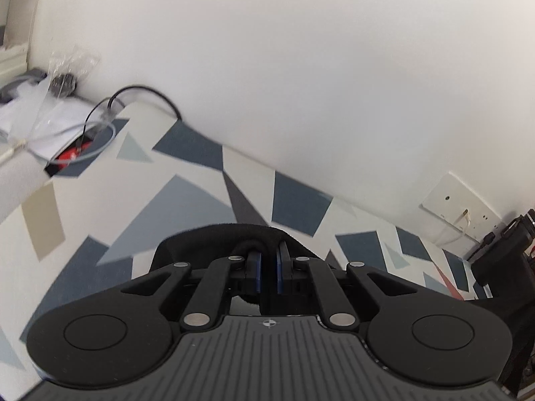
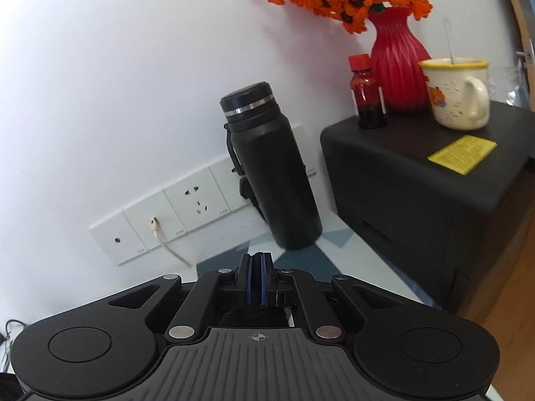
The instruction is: Fold clothes
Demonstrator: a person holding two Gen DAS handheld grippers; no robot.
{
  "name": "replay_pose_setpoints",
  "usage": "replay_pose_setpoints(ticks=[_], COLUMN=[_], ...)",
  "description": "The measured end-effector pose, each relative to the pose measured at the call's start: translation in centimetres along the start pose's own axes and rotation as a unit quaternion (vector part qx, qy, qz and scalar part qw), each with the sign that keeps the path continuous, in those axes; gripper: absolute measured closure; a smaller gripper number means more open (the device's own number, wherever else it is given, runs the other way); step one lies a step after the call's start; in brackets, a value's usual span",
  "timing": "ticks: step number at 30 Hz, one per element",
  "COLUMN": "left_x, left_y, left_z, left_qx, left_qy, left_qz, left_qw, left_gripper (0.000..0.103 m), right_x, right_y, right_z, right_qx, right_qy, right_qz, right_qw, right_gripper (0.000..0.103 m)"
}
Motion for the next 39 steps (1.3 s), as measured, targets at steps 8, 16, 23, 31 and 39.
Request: replay_pose_setpoints(ticks=[8, 16, 23, 31, 39], left_x=[8.4, 6.6, 1.6, -2.7, -6.2], left_y=[0.3, -2.0, -6.2, -3.4, -2.1], left_z=[0.3, -2.0, -8.6, -11.0, -13.1], left_qx=[0.013, 0.047, 0.182, 0.160, 0.216], left_qy=[0.048, 0.099, 0.173, 0.177, 0.189], left_qz=[0.061, -0.021, -0.086, -0.084, -0.110], left_qw=[0.9969, 0.9938, 0.9641, 0.9676, 0.9515], left_gripper=[0.046, 0.037, 0.037, 0.043, 0.094], right_x=[7.0, 5.6, -0.6, -1.0, -4.8], right_y=[-1.6, -0.7, 2.2, 2.3, 0.3], right_z=[0.1, -3.7, -12.6, -19.4, -20.2], right_qx=[-0.033, -0.092, -0.135, -0.109, -0.108], right_qy=[-0.028, 0.018, 0.162, 0.200, 0.242], right_qz=[-0.089, -0.060, 0.024, -0.045, -0.081], right_qw=[0.995, 0.994, 0.977, 0.973, 0.961], right_gripper=[0.095, 0.056, 0.061, 0.076, 0.098])
Point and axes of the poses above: each gripper's, at about its wrist camera, not at the fingertips, and x roughly the way its jaws point, y to its left, z to its top, the point moved 4 cm from there along x, roughly the way its jaws point, and after that the axes turned 13 degrees about x, right-handed, at the moved point
